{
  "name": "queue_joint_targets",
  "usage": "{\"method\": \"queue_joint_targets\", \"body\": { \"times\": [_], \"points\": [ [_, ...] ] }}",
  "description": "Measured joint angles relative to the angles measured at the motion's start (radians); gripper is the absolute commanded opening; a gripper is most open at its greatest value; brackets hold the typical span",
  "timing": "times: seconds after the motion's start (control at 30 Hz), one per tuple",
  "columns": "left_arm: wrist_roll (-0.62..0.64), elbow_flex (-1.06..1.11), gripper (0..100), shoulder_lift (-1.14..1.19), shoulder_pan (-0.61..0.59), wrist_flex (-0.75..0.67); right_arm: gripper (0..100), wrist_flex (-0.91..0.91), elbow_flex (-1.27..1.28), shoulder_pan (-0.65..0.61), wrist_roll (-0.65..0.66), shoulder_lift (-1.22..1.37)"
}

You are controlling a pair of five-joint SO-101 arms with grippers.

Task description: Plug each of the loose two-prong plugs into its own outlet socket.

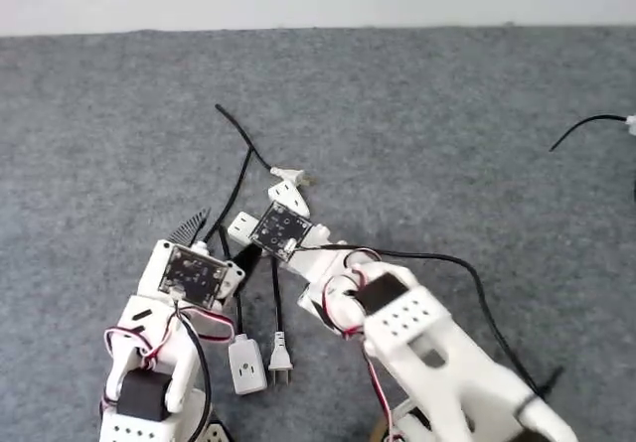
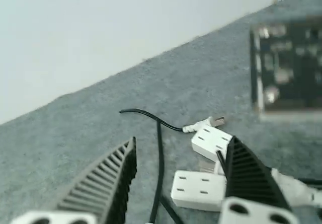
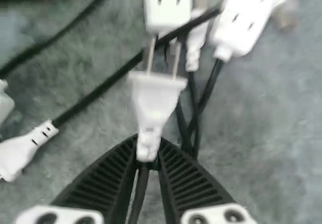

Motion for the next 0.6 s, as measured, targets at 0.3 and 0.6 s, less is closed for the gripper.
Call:
{"method": "queue_joint_targets", "body": {
  "times": [0.3,0.6],
  "points": [
    [0.0,0.0,28,0.0,-0.025,-0.009,14.6,-0.089,-0.011,0.014,-0.002,0.224],
    [0.0,0.0,28,0.0,-0.026,-0.009,26.2,-0.094,-0.011,0.015,-0.002,0.23]
  ]
}}
